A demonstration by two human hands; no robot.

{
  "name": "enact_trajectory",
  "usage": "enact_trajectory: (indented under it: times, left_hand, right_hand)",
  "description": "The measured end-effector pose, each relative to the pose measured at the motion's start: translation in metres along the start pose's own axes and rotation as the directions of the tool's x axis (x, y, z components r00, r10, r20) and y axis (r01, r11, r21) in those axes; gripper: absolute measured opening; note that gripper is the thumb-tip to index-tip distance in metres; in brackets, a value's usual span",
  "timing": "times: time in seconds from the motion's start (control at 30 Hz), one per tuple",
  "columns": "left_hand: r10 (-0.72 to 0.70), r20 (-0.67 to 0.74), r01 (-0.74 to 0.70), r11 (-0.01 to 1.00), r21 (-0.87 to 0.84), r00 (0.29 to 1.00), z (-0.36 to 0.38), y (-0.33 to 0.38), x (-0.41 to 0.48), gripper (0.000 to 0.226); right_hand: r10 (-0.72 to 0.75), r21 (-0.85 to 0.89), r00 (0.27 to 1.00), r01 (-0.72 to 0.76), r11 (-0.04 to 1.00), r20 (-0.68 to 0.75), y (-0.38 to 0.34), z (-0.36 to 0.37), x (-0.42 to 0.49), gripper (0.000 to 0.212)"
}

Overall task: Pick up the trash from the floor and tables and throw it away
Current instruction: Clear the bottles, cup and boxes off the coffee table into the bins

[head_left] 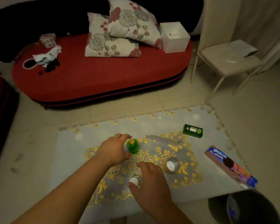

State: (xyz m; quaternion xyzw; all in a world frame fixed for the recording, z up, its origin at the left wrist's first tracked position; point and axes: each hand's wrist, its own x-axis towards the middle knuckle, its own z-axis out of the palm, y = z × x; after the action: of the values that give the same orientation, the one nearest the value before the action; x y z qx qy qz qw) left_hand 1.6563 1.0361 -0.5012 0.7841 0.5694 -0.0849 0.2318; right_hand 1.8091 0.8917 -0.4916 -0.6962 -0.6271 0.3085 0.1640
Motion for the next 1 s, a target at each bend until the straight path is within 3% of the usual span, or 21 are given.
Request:
enact_trajectory:
  times: [0.27, 0.53, 0.7, 1.0]
  left_hand:
    - [0.109, 0.049, -0.105, 0.991, -0.080, 0.993, 0.081, -0.029, 0.080, 0.076]
    - [0.157, -0.034, -0.160, 0.979, -0.127, 0.987, 0.115, -0.035, 0.110, 0.051]
    - [0.144, -0.068, -0.155, 0.968, -0.200, 0.987, 0.077, -0.040, 0.092, 0.052]
    - [0.119, -0.159, -0.162, 0.943, -0.291, 0.980, -0.070, -0.015, 0.011, 0.067]
  right_hand:
    - [0.112, 0.054, 0.991, -0.116, 0.992, 0.068, 0.030, 0.079, 0.025, 0.068]
    - [0.252, 0.020, 0.952, -0.259, 0.966, 0.172, 0.038, 0.109, 0.026, 0.053]
    - [0.313, 0.098, 0.947, -0.319, 0.943, 0.070, 0.032, 0.088, 0.029, 0.036]
    - [0.332, 0.161, 0.935, -0.312, 0.937, -0.122, -0.023, -0.059, 0.013, 0.045]
